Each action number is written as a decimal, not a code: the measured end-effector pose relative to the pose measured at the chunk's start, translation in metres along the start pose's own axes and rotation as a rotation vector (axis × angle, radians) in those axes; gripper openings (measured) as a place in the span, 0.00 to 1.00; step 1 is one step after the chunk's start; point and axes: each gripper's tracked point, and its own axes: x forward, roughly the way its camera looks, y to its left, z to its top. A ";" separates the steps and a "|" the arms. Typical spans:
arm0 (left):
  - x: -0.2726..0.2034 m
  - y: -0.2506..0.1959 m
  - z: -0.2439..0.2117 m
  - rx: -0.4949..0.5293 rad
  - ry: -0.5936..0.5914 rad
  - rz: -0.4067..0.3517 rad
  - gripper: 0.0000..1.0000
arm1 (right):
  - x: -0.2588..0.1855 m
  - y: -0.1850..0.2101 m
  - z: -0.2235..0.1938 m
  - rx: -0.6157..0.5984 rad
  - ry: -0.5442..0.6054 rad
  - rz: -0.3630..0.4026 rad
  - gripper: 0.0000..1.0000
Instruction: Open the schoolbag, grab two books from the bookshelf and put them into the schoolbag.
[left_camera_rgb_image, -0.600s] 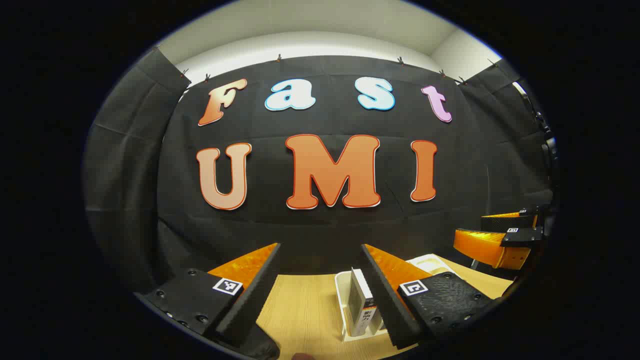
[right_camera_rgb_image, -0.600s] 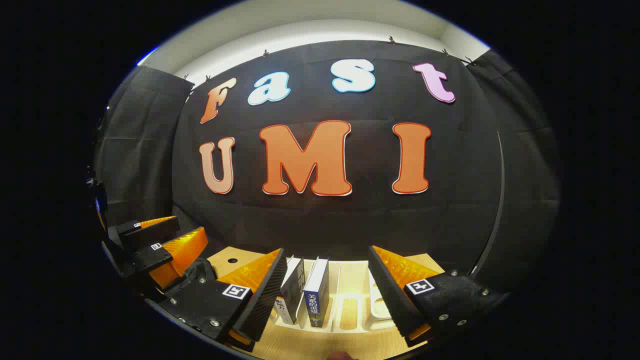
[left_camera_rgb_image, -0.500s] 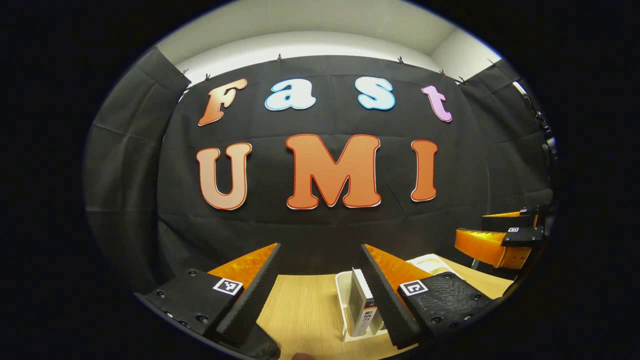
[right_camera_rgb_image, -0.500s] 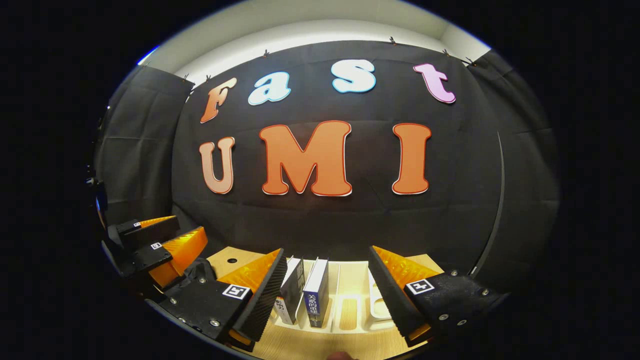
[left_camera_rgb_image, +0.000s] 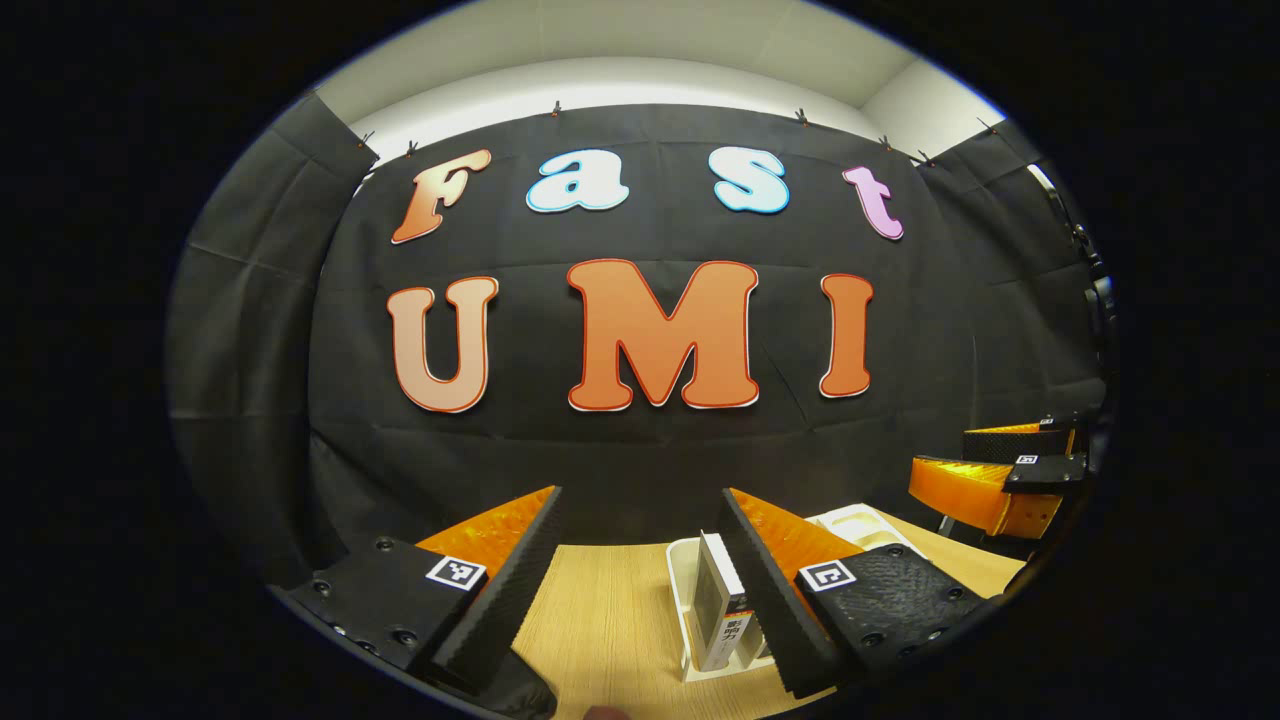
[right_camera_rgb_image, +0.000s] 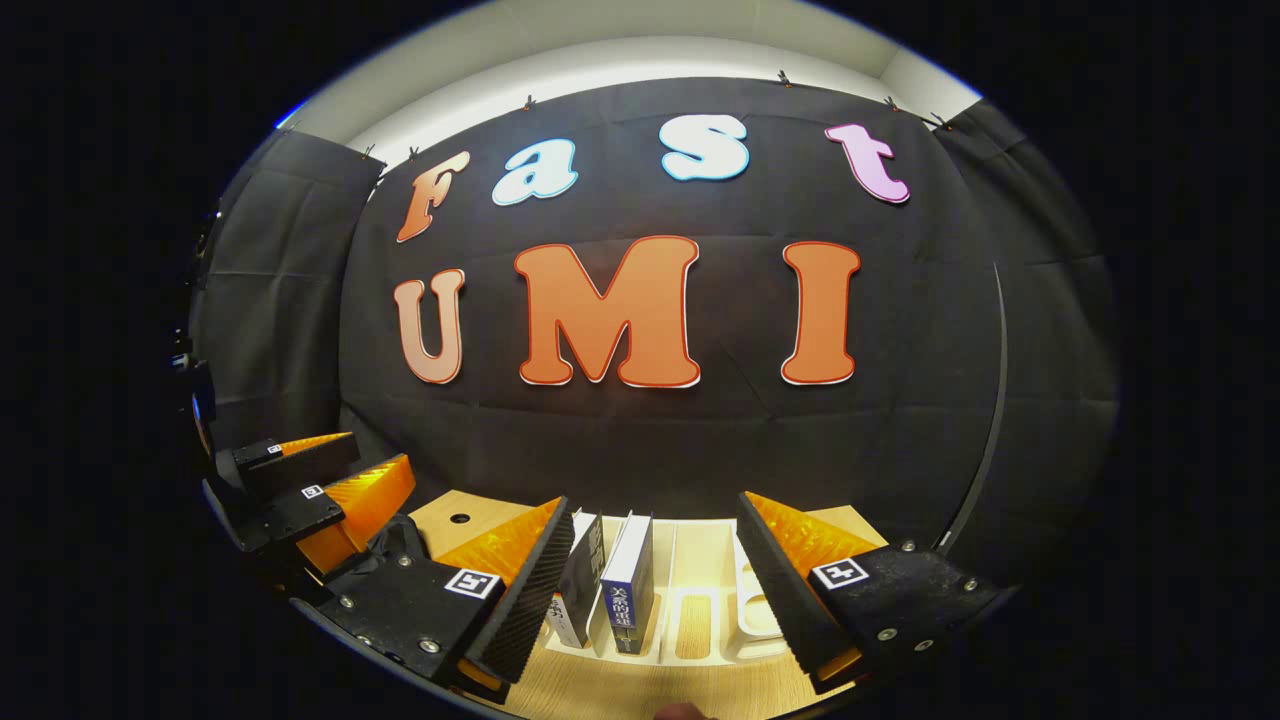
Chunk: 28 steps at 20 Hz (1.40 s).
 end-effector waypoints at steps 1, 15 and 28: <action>0.002 0.000 0.000 0.001 0.000 0.000 0.99 | 0.001 0.000 -0.001 0.000 0.000 0.000 0.97; 0.037 0.005 -0.019 -0.037 0.060 0.001 0.98 | 0.026 -0.008 -0.008 0.025 0.064 -0.018 0.97; 0.054 0.034 -0.044 -0.059 0.121 0.042 0.98 | 0.035 -0.031 -0.030 0.019 0.114 -0.091 0.98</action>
